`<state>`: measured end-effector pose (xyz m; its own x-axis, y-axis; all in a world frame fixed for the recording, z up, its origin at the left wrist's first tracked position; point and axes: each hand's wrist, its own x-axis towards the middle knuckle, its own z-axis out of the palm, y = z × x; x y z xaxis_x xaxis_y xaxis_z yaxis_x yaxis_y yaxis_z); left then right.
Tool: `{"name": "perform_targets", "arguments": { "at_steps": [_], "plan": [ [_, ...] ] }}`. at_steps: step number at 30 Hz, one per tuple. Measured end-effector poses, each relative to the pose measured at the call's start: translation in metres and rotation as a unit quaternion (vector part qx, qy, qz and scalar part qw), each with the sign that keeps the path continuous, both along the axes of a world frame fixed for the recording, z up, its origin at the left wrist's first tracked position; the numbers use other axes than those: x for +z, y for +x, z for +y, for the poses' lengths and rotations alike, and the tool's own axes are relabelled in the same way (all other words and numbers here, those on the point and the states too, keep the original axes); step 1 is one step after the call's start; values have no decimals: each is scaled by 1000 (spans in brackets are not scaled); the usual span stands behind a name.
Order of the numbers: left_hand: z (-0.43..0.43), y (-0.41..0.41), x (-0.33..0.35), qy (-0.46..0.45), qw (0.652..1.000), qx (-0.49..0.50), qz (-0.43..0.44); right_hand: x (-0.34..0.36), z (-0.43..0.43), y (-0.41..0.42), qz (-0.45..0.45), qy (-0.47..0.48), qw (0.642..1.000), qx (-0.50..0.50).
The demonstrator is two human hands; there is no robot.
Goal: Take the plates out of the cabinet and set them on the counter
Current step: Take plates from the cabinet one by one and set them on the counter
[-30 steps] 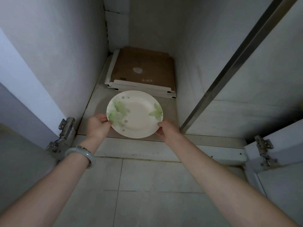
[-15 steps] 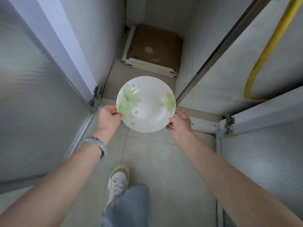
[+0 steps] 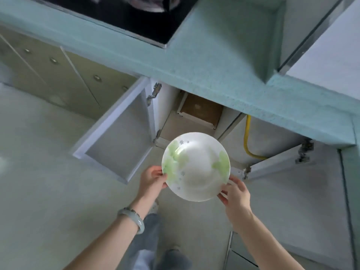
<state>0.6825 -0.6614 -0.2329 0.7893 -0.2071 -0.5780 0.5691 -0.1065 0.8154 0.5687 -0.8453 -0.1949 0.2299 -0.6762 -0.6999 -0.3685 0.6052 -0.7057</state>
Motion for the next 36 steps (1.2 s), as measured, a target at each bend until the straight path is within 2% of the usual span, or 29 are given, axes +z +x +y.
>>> {"name": "perform_targets", "arguments": {
  "at_steps": [8, 13, 19, 23, 32, 36],
  "plan": [
    [52, 2, 167, -97, 994, -3, -56, 174, 32, -5, -114, 10, 992, 52],
    [113, 18, 225, -132, 988, 31, -80, 232, 73, 19, -175, 5, 976, 131],
    [215, 66, 284, -132, 980, 70, -130, 275, 155, 85, -225, 14, 949, 219],
    [290, 114, 313, -132, 974, 87, -159, 298, 224, 149, -244, 22, 941, 231],
    [452, 222, 344, -112, 971, 93, -189, 321, 374, 276, -282, 27, 917, 282],
    [495, 265, 346, -113, 971, 105, -185, 324, 416, 322, -277, 25, 909, 310]
  ]
}}
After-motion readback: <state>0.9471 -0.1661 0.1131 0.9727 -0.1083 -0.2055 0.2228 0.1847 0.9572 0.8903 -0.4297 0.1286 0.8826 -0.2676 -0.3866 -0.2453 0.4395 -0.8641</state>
